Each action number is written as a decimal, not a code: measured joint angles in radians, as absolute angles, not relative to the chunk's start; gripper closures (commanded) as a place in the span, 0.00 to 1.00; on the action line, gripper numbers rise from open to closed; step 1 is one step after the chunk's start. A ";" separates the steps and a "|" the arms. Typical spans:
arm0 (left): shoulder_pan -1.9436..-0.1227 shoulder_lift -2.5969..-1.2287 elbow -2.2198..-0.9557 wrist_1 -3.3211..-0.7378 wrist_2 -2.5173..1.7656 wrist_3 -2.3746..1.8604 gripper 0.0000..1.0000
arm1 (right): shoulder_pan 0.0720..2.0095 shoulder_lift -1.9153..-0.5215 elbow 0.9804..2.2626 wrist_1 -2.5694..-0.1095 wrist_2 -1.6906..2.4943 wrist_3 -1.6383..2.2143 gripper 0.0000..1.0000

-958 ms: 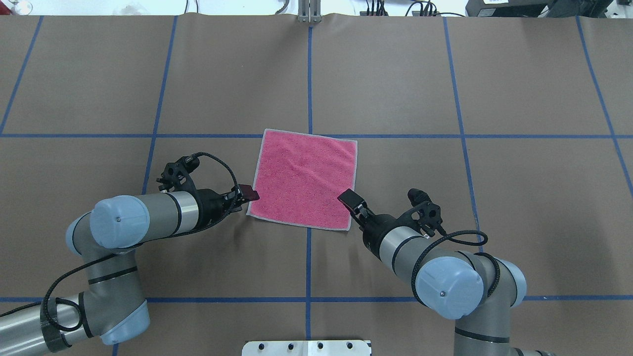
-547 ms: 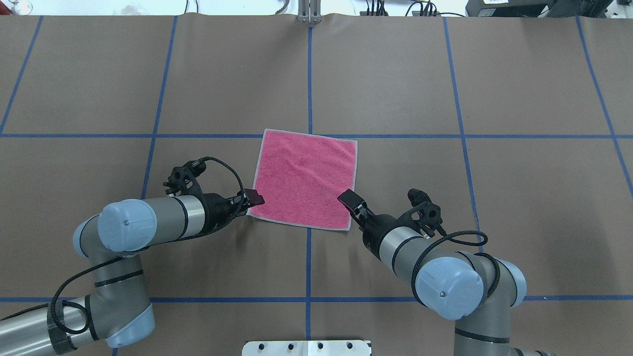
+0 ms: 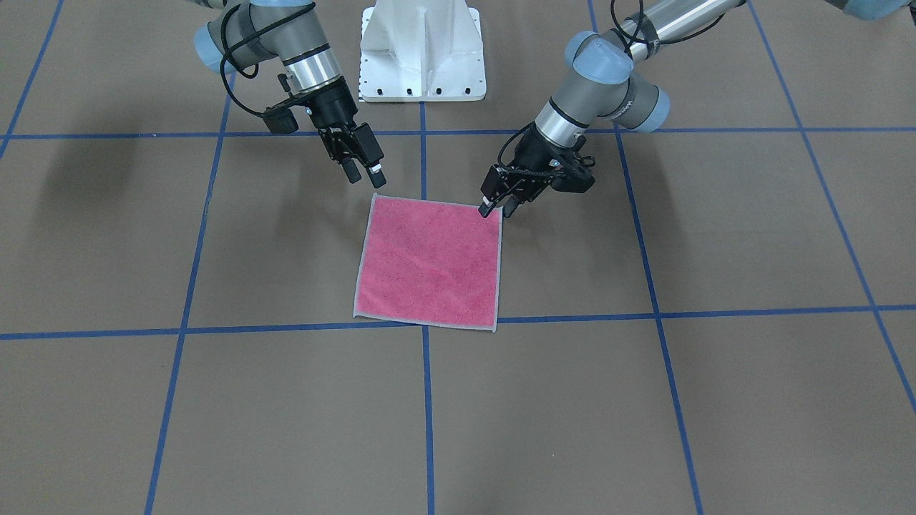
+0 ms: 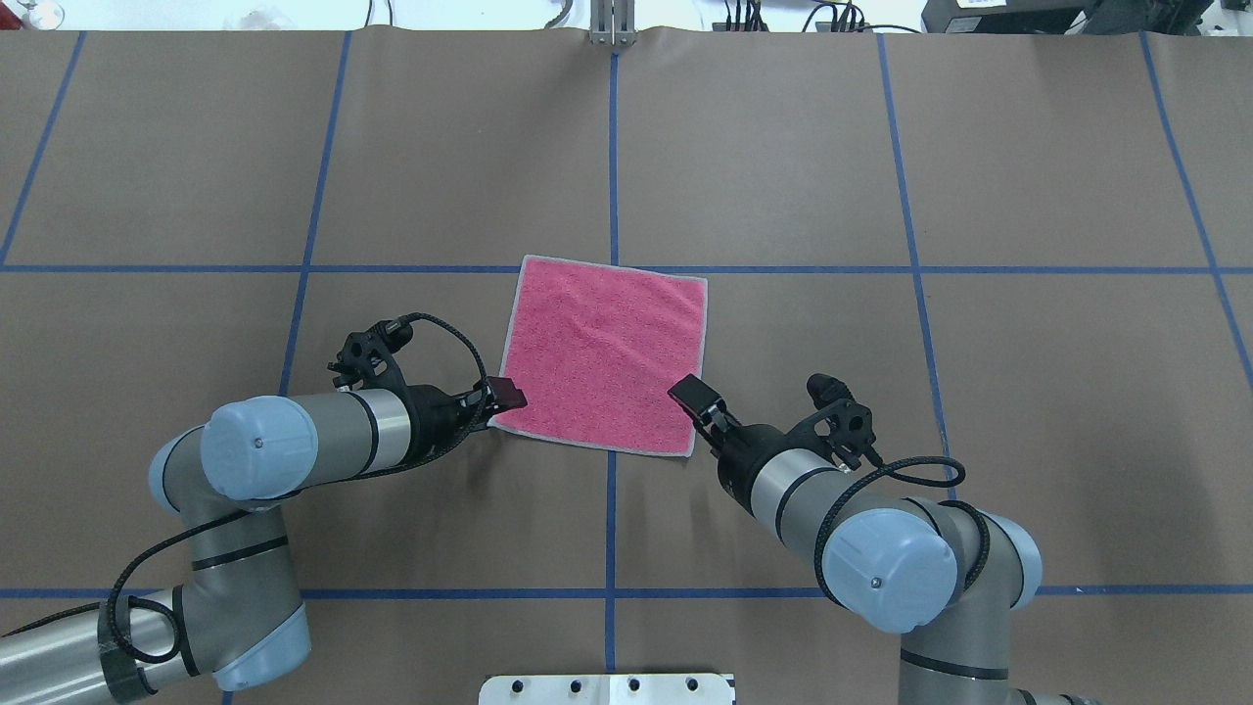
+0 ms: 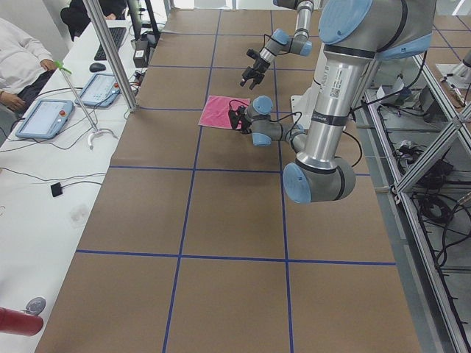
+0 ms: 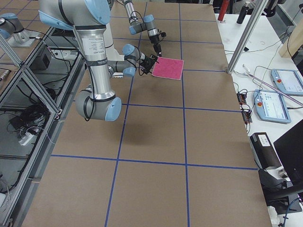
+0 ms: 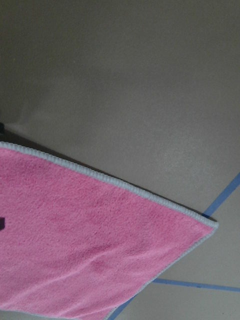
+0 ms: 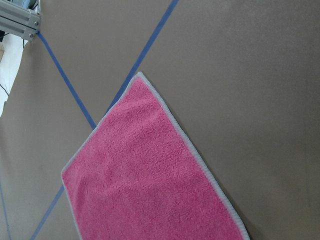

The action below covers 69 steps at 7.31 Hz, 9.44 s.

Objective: Fold towel twice with both arms

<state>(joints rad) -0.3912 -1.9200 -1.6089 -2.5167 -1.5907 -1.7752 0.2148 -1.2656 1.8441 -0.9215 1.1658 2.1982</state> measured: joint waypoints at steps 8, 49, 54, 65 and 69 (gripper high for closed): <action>-0.381 -1.922 -1.618 -2.504 -1.589 -1.776 0.61 | 0.215 -1.267 1.844 -0.922 1.166 2.198 0.01; -0.377 -1.914 -1.640 -2.507 -1.561 -1.761 1.00 | 0.181 -1.193 1.782 -1.070 1.126 2.293 1.00; -0.332 -1.851 -1.795 -2.505 -1.566 -1.761 1.00 | 0.168 -1.311 1.945 -1.068 1.126 2.292 1.00; -0.360 -1.860 -1.801 -2.432 -1.560 -1.767 1.00 | 0.232 -1.200 1.829 -1.073 1.126 2.268 1.00; -0.407 -1.943 -1.730 -2.353 -1.560 -1.772 1.00 | 0.268 -1.174 1.790 -1.069 1.128 2.257 1.00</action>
